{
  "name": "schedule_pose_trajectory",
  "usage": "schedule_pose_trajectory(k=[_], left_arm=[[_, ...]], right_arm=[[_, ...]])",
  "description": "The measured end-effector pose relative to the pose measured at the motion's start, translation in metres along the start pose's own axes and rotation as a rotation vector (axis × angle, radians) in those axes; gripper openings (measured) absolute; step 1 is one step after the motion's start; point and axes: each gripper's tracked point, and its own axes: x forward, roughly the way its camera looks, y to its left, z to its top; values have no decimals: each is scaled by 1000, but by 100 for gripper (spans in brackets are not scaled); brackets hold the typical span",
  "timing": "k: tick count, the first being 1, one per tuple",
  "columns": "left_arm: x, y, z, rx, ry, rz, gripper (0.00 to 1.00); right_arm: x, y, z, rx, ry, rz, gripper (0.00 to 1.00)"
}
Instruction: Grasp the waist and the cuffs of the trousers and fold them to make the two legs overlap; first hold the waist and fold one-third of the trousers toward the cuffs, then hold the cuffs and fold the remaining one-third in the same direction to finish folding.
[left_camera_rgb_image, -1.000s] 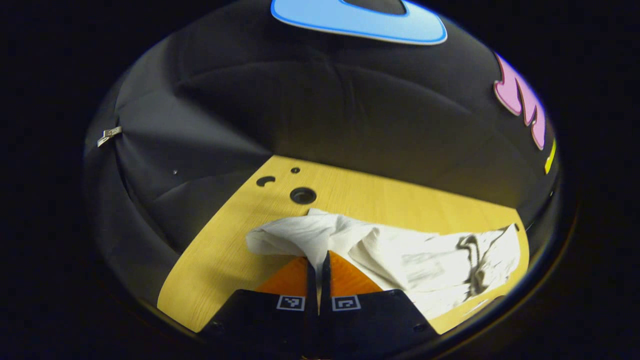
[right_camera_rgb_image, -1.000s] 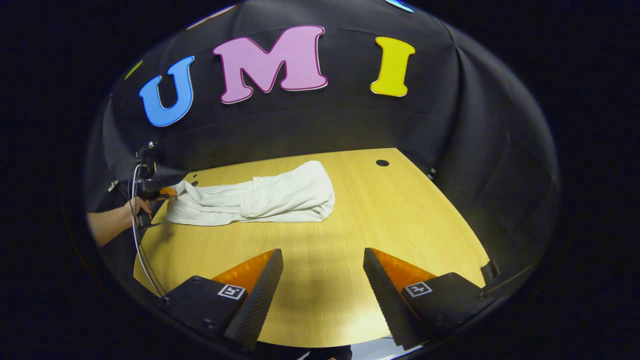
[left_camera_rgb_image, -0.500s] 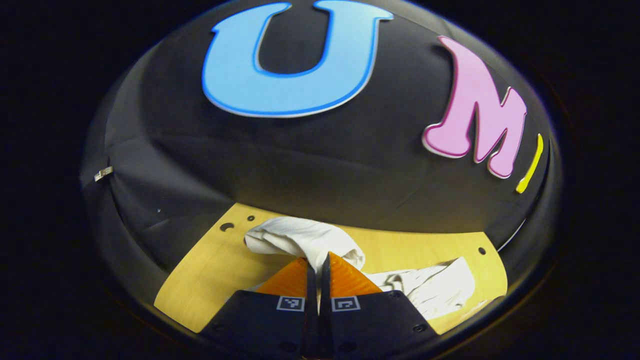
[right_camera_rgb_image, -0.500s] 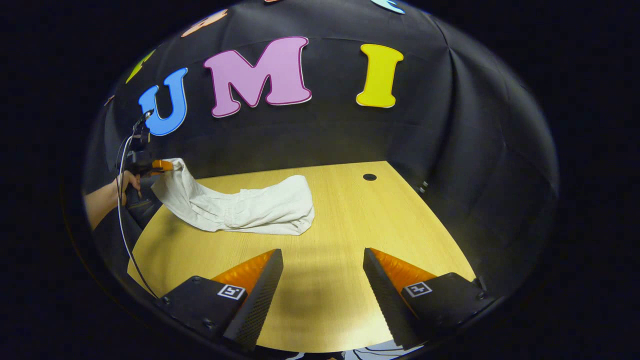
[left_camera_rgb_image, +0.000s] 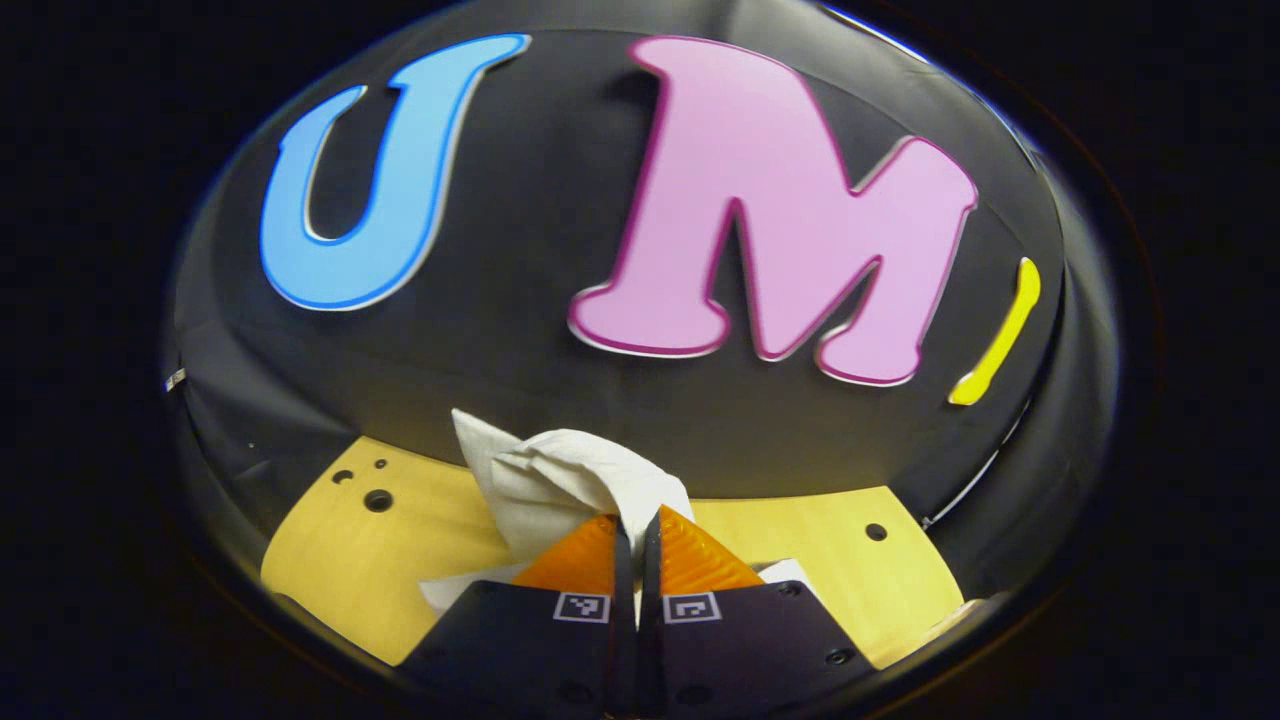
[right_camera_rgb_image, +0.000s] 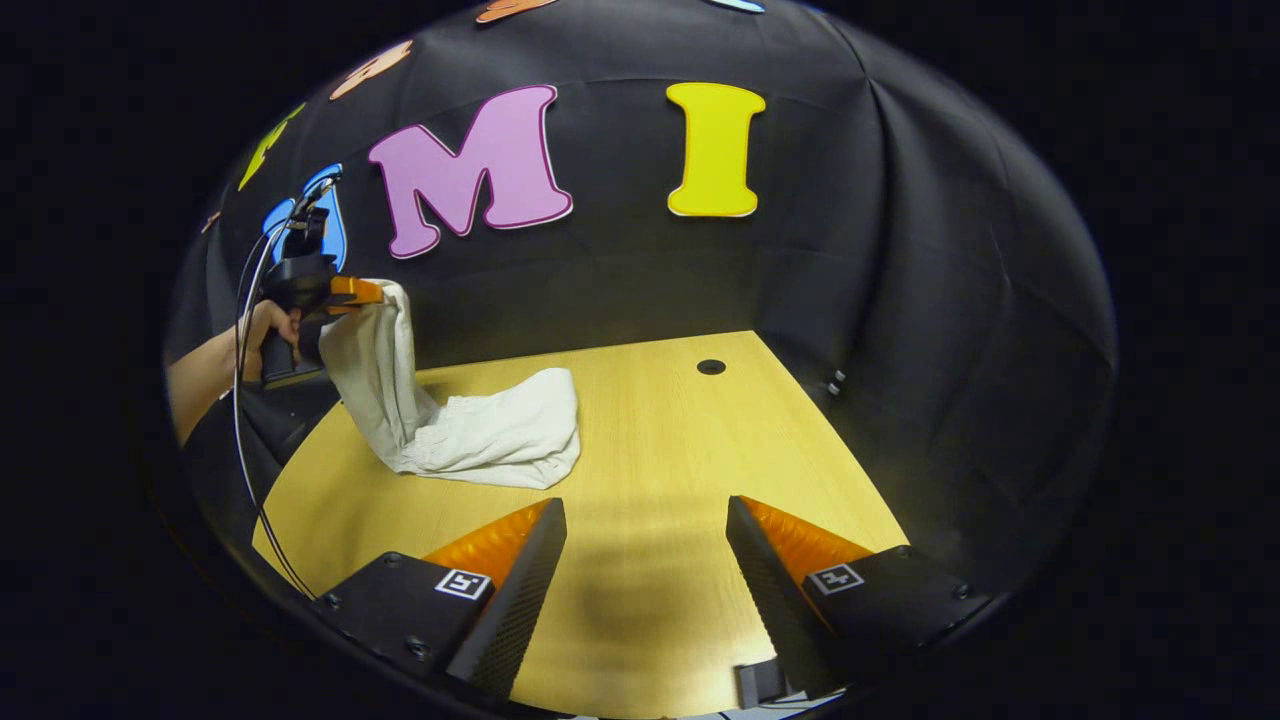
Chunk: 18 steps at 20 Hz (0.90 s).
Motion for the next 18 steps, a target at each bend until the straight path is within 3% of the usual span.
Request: schedule_pose_trajectory(k=[10,18], left_arm=[[31,-116,-88,-36,133,-44,5],[27,-139,-138,-39,216,-14,19]], right_arm=[[14,-58,-12,47,49,10,99],[10,-65,-37,39,96,43,99]])
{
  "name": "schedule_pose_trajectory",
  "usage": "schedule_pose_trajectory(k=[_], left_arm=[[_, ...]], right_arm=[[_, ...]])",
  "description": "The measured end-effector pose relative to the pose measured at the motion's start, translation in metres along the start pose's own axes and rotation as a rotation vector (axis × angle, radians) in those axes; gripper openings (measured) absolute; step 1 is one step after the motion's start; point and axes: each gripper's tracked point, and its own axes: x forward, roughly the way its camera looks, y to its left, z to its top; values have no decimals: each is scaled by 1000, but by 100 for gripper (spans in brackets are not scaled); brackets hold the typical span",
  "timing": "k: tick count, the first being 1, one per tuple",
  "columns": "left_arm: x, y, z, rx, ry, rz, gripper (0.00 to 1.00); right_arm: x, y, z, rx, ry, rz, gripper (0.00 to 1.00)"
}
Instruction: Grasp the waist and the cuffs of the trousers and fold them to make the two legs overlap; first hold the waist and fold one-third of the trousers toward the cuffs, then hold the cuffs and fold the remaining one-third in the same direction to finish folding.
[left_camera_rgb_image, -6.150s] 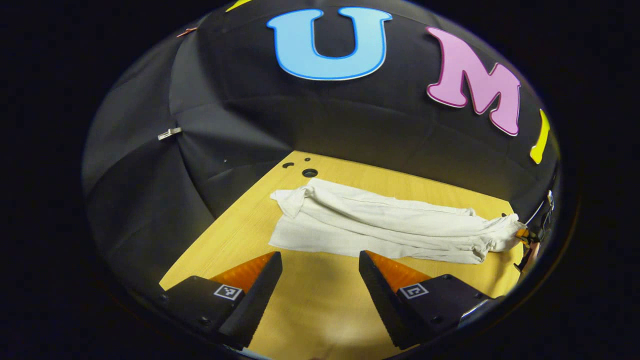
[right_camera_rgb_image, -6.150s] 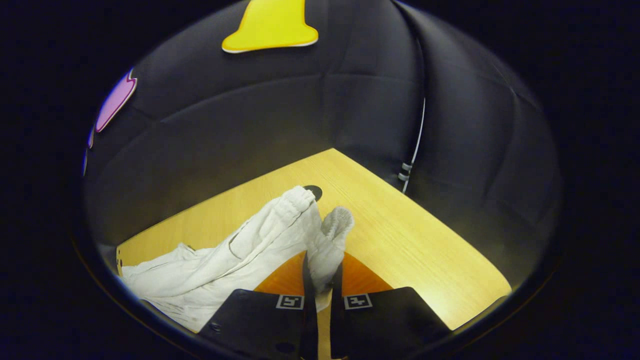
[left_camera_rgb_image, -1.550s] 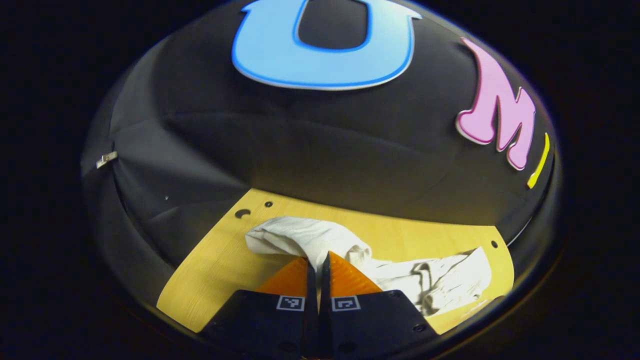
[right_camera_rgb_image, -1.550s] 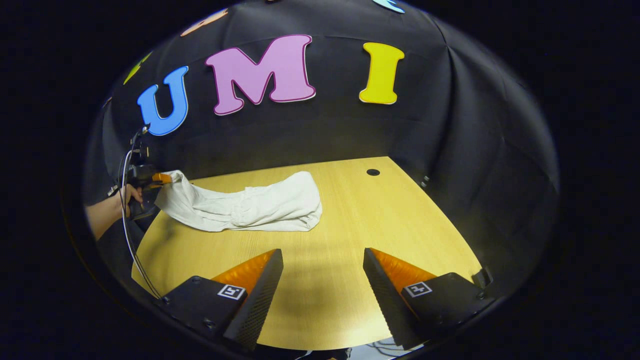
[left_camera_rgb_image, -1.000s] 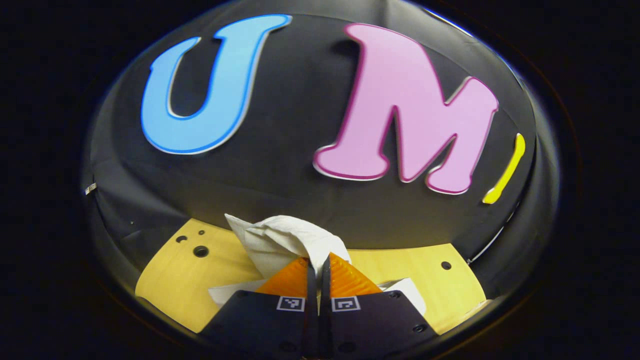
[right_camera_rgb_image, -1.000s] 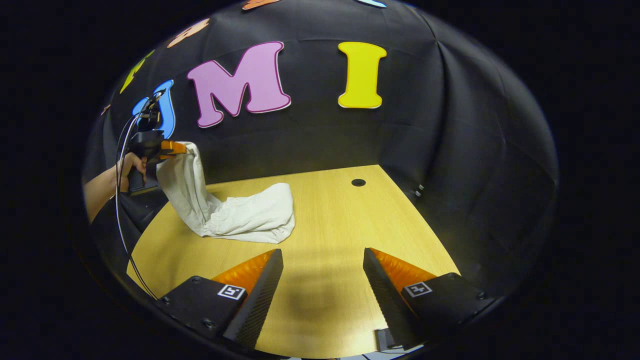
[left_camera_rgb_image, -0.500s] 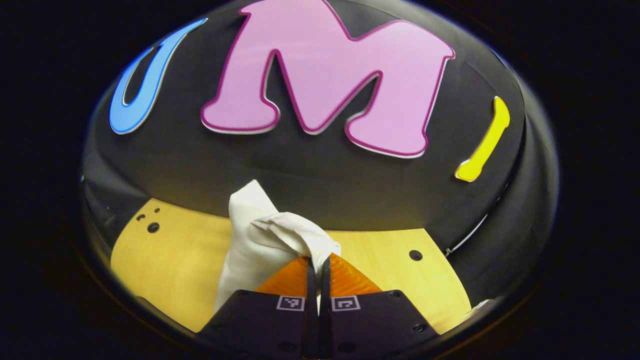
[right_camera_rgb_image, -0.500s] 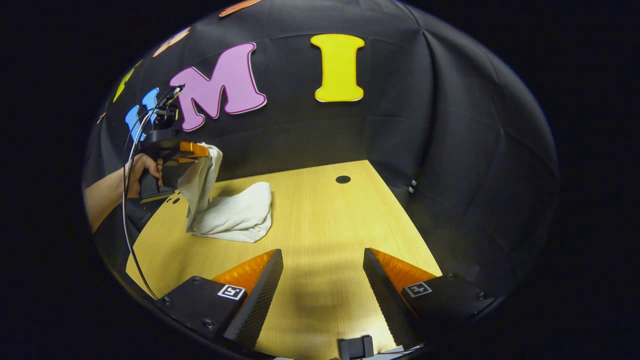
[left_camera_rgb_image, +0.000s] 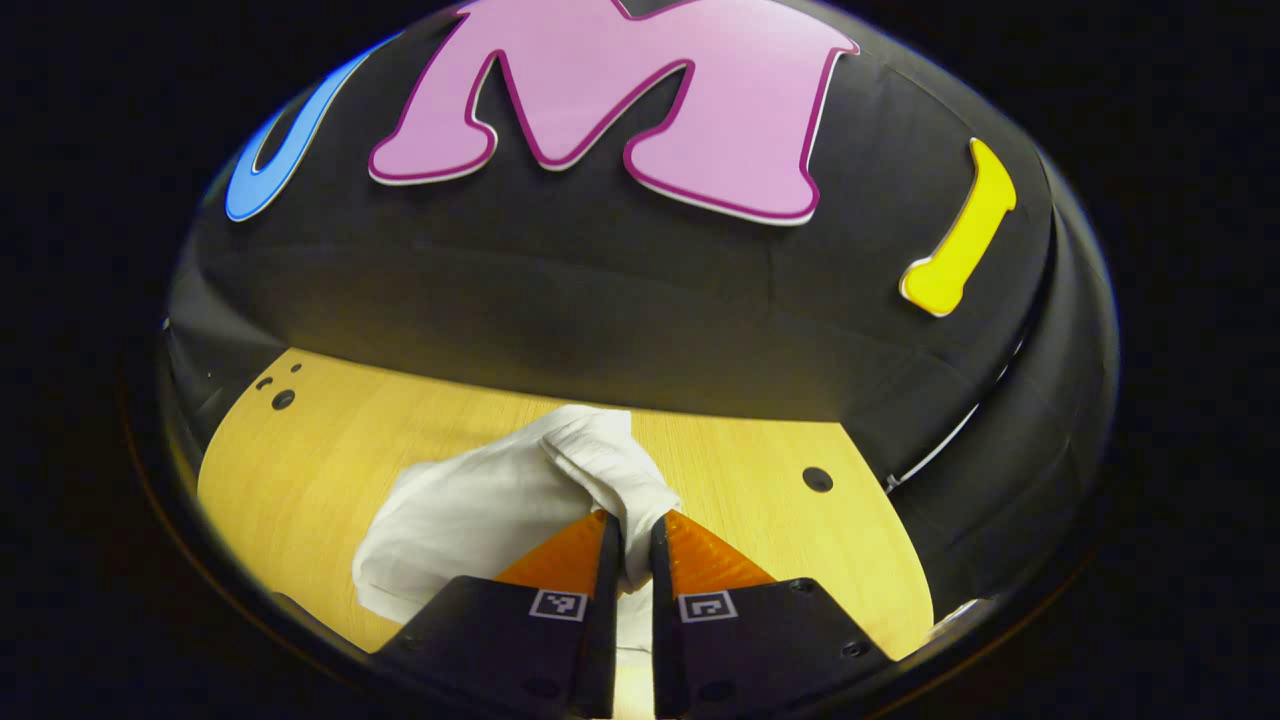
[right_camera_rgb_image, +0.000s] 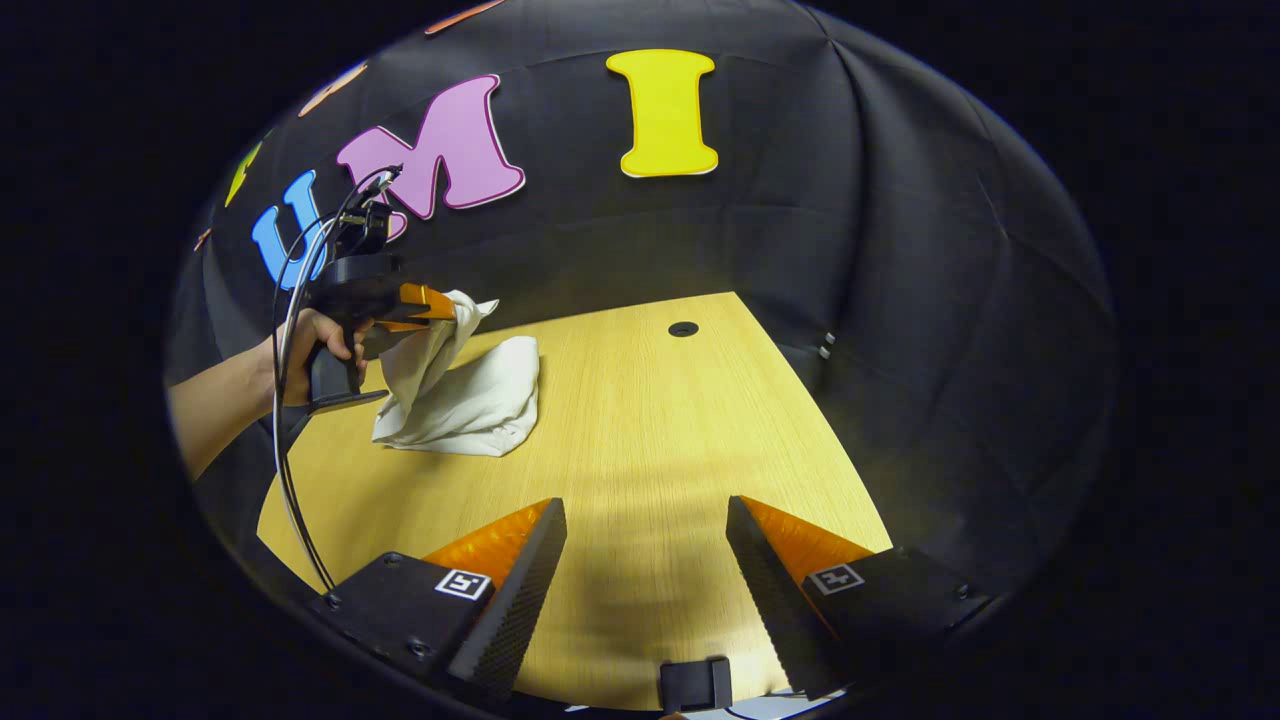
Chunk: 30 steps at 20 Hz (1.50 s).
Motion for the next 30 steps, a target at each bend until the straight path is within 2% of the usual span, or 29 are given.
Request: schedule_pose_trajectory(k=[1,2,5,6,7,8,12,15,18,22,24,27,30], left_arm=[[1,-1,-4,-11,13,0,14],[-3,-2,-8,-29,12,-15,26],[-24,4,-14,-46,-12,-32,50],[-33,11,-15,-38,-17,-24,67],[-44,19,-14,-30,-29,-16,75],[-57,26,-13,-22,-43,-5,92],[-120,72,-10,16,-116,74,95],[-184,102,-12,-1,-188,111,96],[-254,140,-35,-32,-228,165,95],[-331,179,-73,-109,-266,255,95],[-360,206,-86,-129,-306,331,95],[-397,227,-95,-134,-350,366,95],[-431,240,-102,-128,-387,382,95]], right_arm=[[1,1,-1,-2,4,2,99],[2,3,-1,-3,5,6,99],[7,14,0,-9,4,23,99],[7,18,0,-15,4,29,99],[7,23,1,-20,2,36,99],[7,29,3,-26,-3,44,99],[2,63,5,-45,-22,79,99],[-5,100,10,-61,-39,112,99],[-13,136,14,-58,-54,134,98],[-29,191,16,11,-61,187,99],[-40,212,11,-13,-62,200,98],[-63,244,-1,-60,-51,243,99],[-86,260,-4,-120,-89,251,99]])
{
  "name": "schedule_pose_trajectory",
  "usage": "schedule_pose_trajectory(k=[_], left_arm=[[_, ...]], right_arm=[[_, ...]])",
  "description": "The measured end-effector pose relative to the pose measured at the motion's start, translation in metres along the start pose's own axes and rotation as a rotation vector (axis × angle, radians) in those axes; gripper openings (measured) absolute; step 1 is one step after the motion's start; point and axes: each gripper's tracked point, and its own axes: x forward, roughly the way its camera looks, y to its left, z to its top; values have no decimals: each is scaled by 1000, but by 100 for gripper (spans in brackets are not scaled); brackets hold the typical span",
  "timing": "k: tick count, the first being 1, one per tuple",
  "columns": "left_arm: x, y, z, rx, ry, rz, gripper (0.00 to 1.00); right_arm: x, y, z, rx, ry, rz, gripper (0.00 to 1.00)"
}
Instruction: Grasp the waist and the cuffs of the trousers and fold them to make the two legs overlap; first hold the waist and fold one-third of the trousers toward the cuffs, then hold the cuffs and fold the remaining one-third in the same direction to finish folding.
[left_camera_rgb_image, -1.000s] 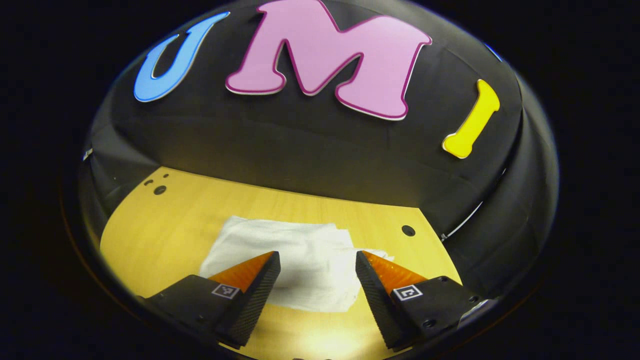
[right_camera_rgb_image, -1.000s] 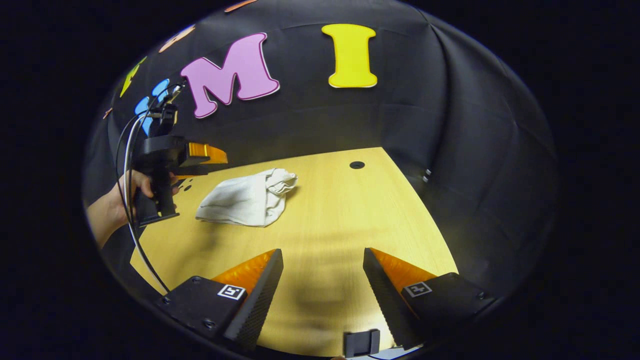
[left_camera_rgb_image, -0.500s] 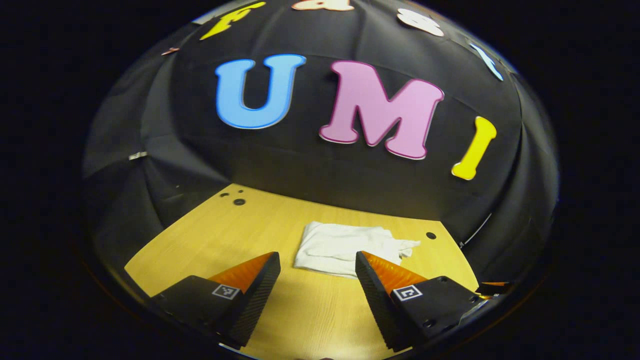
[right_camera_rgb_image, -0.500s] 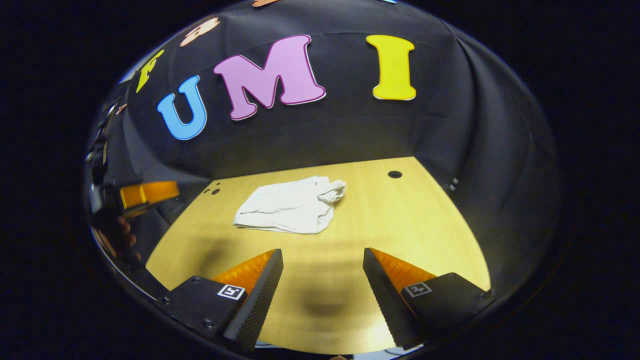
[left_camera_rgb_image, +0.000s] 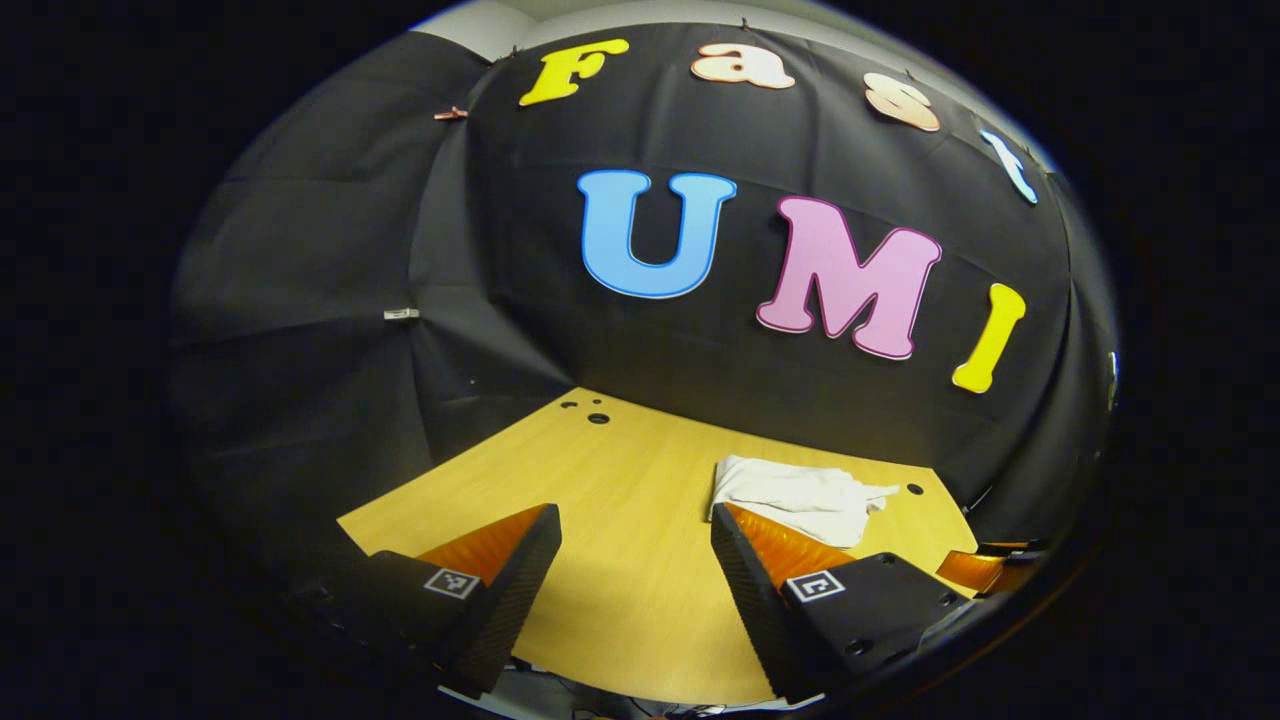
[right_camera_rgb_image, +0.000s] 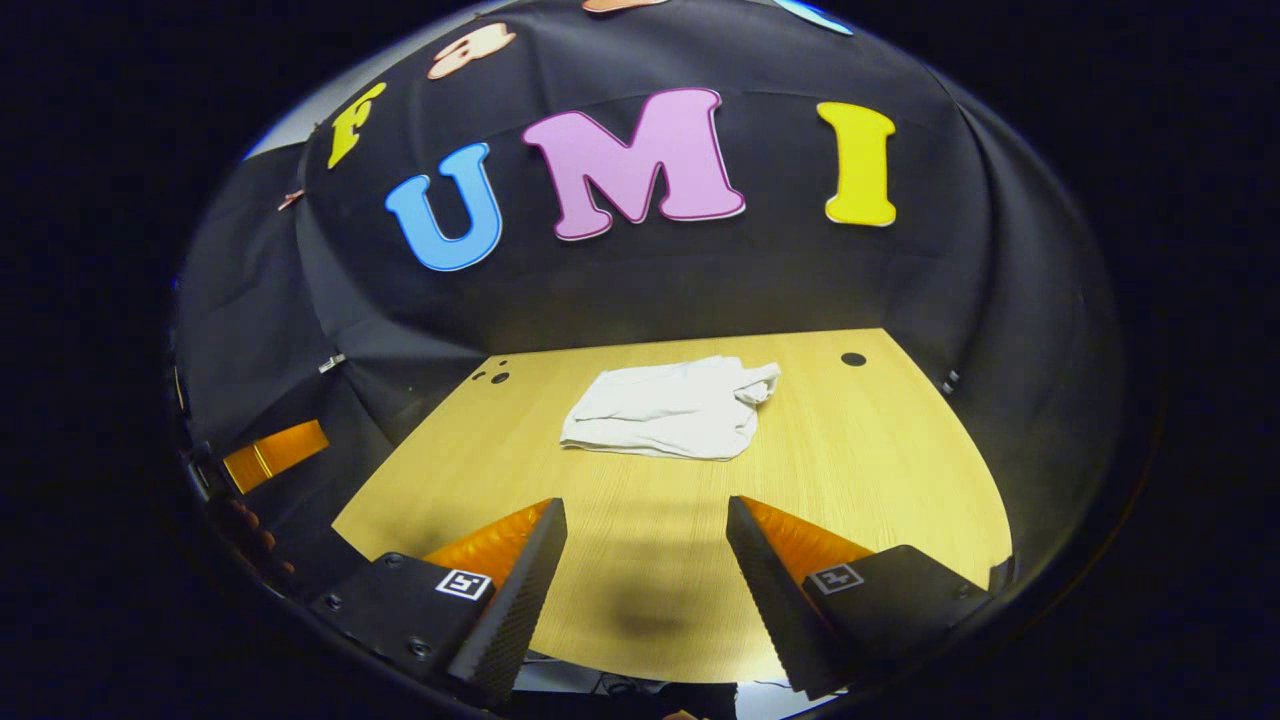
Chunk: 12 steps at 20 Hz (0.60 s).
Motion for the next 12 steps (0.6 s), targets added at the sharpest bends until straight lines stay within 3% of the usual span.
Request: schedule_pose_trajectory(k=[2,3,5,9,12], left_arm=[[-14,10,2,5,-29,5,95],[-18,14,0,10,-33,4,90],[-26,19,-11,14,2,3,95],[-35,34,-21,-48,42,2,95],[-38,34,-25,-19,44,-14,95]], right_arm=[[-8,14,-2,-63,-5,5,99],[-14,19,-2,-94,-13,7,99],[-22,33,-3,-119,-30,25,99],[-30,50,-8,-122,-34,46,99],[-27,51,-7,-79,-40,44,99]])
